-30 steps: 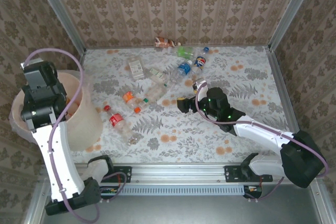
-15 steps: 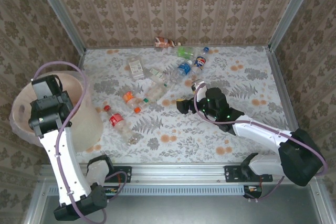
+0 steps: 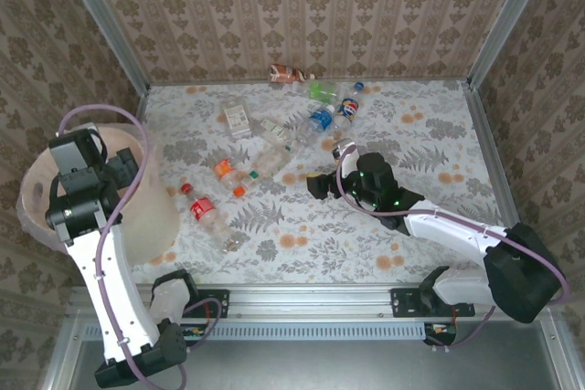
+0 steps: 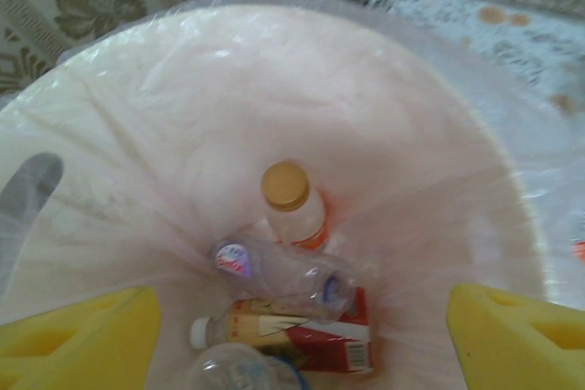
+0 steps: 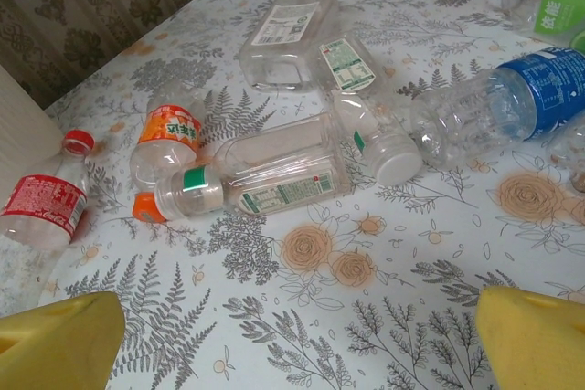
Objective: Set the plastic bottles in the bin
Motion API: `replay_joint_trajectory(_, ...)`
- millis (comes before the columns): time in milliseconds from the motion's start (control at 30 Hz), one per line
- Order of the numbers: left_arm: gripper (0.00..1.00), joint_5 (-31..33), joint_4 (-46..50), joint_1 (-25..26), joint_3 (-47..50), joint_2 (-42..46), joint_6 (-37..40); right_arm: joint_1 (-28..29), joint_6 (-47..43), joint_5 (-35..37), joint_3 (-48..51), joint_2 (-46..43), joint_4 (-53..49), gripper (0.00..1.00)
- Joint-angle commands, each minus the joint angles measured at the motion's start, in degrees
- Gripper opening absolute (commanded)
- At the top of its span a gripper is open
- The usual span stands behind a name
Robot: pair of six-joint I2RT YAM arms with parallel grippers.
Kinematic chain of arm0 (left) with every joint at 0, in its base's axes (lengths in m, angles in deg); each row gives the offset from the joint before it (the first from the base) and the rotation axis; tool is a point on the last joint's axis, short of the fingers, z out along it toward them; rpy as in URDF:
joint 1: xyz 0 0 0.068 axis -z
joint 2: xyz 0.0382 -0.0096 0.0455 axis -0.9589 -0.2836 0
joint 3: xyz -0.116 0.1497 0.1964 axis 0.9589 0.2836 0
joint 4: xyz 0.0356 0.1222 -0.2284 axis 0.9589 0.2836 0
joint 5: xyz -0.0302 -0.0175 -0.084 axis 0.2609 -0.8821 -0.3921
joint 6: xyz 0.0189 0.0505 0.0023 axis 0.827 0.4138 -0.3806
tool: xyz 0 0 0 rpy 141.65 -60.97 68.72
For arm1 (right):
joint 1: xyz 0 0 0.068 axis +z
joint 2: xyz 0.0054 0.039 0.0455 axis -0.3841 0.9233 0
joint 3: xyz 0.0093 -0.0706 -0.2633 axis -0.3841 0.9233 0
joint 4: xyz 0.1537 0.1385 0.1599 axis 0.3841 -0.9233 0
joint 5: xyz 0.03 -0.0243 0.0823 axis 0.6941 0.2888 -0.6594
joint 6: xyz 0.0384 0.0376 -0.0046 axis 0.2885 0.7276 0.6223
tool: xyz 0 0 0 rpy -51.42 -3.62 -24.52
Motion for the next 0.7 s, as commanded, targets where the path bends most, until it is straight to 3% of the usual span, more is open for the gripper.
replay_joint_trajectory(0, 0.86, -8.61, 0.72, 0.00, -3.25, 0.69, -3.56, 0.51, -0.41, -0.61, -2.37, 0.65, -1.13, 1.00)
replay_joint_trajectory(100, 0.89, -12.39, -0.08, 1.33, -4.73, 0.13, -6.04, 0.60, 0.14, -0.17, -2.39, 0.53, -1.06, 1.00)
replay_joint_trajectory(267, 0.93, -11.55, -1.97, 7.50, -6.54, -1.15, -9.29, 0.68, 0.72, 1.47, -1.70, -0.01, -1.22, 1.00)
replay_joint_trajectory(433, 1.00, -4.92, -6.57, 19.69, -7.36, -1.85, -12.69, 0.68, 0.88, 3.01, -0.52, -1.99, -1.52, 1.00)
replay_joint_trajectory(667, 1.00, 6.13, -12.25, 35.86, -10.58, -6.48, -12.78, 0.68, 3.14, 5.53, 2.83, -7.00, -1.66, 1.00)
